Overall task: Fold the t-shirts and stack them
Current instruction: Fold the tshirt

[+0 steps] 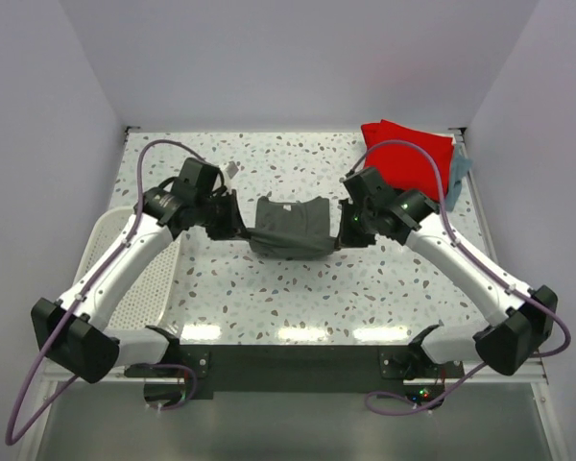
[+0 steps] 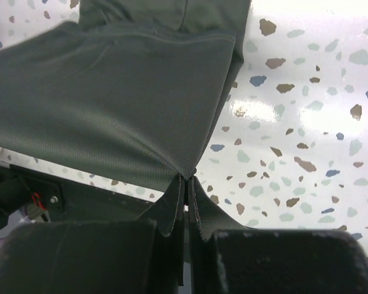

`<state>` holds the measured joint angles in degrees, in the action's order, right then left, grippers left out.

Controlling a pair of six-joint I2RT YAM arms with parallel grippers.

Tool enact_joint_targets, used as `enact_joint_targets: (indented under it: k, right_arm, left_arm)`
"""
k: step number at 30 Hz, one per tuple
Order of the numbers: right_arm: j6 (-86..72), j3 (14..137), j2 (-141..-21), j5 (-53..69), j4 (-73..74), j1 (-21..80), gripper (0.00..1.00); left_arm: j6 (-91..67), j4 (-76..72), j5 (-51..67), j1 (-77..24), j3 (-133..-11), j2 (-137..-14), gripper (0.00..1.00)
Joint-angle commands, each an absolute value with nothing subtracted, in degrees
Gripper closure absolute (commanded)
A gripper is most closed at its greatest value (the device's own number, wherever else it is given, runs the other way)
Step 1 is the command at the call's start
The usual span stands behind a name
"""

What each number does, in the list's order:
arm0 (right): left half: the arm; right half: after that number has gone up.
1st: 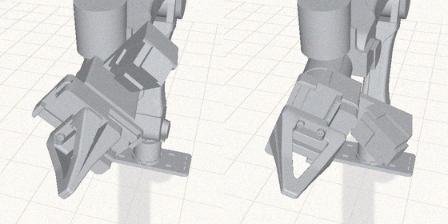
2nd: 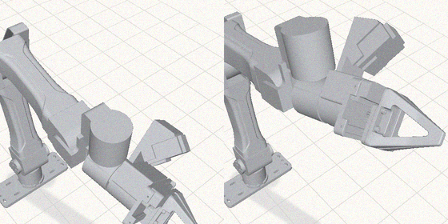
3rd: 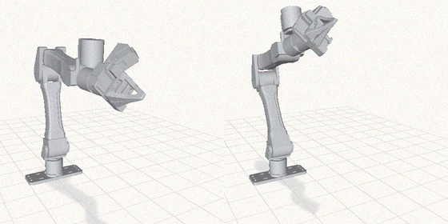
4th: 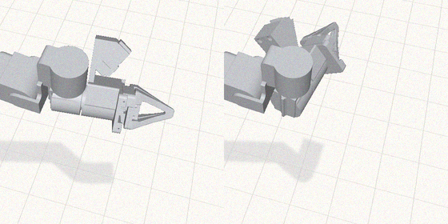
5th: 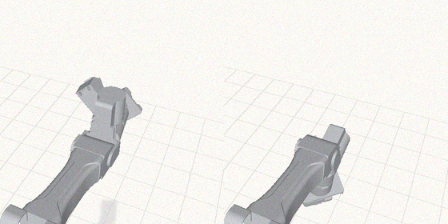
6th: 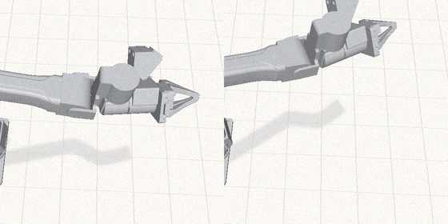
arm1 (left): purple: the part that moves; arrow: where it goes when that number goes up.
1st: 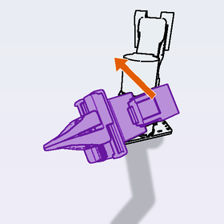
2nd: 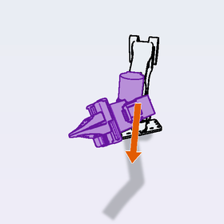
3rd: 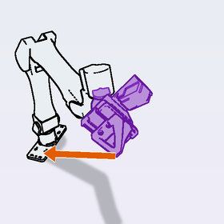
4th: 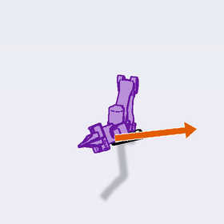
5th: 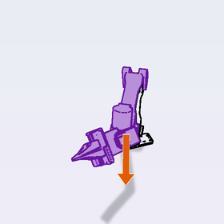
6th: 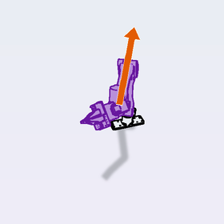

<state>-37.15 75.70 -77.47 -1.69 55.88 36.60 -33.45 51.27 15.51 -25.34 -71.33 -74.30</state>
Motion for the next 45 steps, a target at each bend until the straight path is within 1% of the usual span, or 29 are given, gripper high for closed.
enact_joint_targets:
  k: [1,3,8,15,25,34,45]
  right_arm:
    - [-39.5,74.1,-73.3,-4.1,61.1,36.3,1.0]
    - [-39.7,74.2,-73.0,-4.6,60.1,36.3,1.0]
    - [-39.2,75.7,-76.5,-7.6,55.6,35.9,1.0]
    - [-37.4,79.8,-83.6,-7.6,49.1,31.9,1.0]
    - [-33.4,89.3,-92.2,-8.6,48.3,28.5,1.0]
    - [-32.6,95.4,-98.7,-7.6,46.8,27.1,1.0]
    - [-30.9,106.3,-111.8,-7.2,46.1,25.3,1.0]
  left_arm:
    - [-35.5,53.6,17.6,-25.1,-70.1,-71.9,1.0]
    - [-35.3,52.1,18.3,-25.1,-69.7,-72.3,1.0]
    - [-34.7,47.8,19.4,-25.1,-69.7,-75.4,1.0]
    - [-34.4,40.2,20.7,-24.9,-71.1,-84.0,1.0]
    - [-33.0,37.7,21.6,-23.3,-80.1,-93.7,1.0]
    - [-33.0,35.2,25.3,-18.2,-80.7,-97.8,1.0]
    - [-32.7,31.6,31.5,-13.4,-81.9,-106.4,1.0]
